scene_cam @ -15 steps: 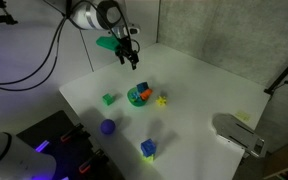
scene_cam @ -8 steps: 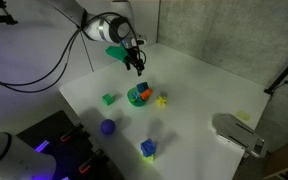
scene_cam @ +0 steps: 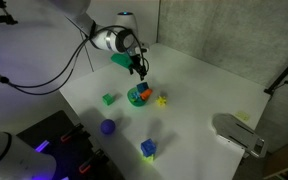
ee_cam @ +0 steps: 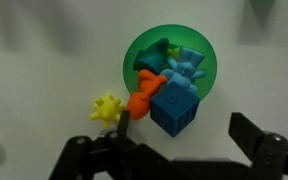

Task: Take the cube out of the bowl and put it on the table

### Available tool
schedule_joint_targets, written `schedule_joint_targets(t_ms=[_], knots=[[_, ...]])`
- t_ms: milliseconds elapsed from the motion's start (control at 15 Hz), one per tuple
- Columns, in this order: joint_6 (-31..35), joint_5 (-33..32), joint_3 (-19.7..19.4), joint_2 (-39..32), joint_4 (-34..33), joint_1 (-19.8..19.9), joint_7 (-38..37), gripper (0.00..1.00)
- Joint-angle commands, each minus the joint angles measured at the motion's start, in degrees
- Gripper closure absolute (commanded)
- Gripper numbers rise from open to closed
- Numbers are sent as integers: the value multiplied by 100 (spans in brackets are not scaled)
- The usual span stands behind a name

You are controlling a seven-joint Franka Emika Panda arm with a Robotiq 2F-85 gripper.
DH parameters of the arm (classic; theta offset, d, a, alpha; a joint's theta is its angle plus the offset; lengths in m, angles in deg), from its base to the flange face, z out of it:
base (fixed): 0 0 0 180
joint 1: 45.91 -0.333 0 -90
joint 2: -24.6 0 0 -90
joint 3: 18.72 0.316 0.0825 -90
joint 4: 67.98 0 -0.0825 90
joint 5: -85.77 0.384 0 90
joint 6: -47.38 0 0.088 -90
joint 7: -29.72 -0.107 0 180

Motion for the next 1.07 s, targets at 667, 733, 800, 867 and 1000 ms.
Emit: schedule_joint_targets(t_ms=[667, 733, 800, 867, 1000], knots=[[695, 154, -250, -1454, -1007, -208, 218, 0], [737, 180, -233, -1533, -1071, -194, 249, 0], [774, 204, -219, -1596, -1123, -184, 275, 0], [824, 225, -212, -1660, -1173, -182, 295, 0], [941, 231, -226, -1761, -1246, -202, 317, 0]])
